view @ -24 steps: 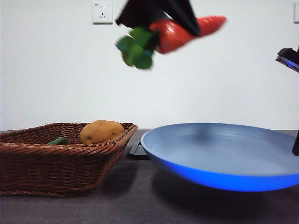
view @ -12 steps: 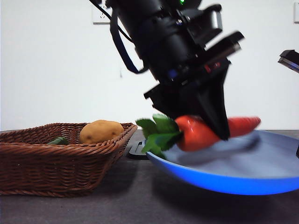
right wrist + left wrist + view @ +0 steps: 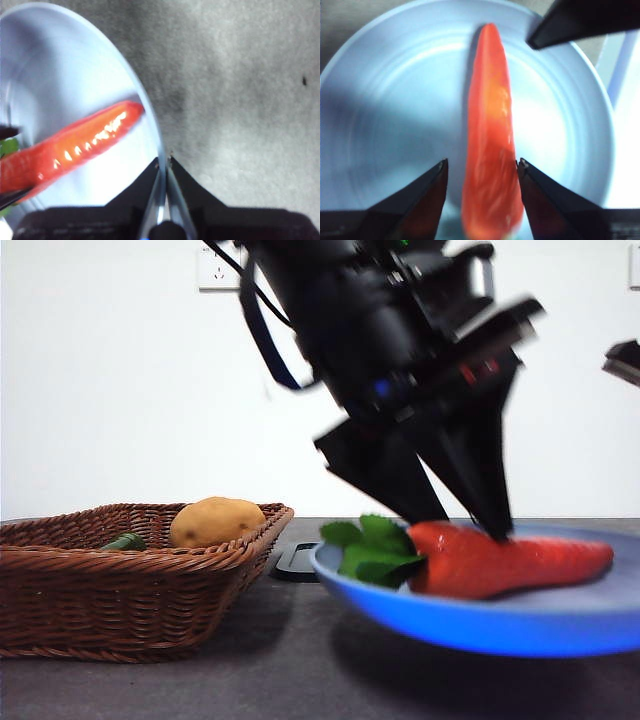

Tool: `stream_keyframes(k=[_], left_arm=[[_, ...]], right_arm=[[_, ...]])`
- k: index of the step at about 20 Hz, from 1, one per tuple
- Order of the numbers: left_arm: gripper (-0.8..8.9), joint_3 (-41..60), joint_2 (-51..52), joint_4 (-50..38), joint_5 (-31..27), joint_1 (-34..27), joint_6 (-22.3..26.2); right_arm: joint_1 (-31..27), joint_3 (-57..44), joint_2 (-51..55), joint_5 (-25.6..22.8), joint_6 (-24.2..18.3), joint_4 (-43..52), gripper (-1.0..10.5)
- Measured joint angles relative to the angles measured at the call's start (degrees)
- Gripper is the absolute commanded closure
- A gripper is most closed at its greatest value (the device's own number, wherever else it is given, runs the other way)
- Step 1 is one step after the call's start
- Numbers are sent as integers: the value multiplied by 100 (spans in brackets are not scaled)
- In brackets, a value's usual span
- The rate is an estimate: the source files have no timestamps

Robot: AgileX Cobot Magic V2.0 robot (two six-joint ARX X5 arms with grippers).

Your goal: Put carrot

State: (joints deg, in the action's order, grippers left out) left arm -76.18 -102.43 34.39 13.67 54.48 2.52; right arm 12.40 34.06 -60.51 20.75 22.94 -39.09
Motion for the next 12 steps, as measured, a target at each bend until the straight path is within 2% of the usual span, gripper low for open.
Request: stream_keyframes(k=[4,8,12], left_arm=[[566,0,1003,380,-4,-236,0],[566,0,1974,612,-13,-365,2],[567,0,2750,627,-33,-369,2]], right_arm=[[-251,813,-608,-17,-223,-9,943],[-455,1843,-1843,-24,-520,-24,943],[-568,3279,-3228,-31,-688,28,943]])
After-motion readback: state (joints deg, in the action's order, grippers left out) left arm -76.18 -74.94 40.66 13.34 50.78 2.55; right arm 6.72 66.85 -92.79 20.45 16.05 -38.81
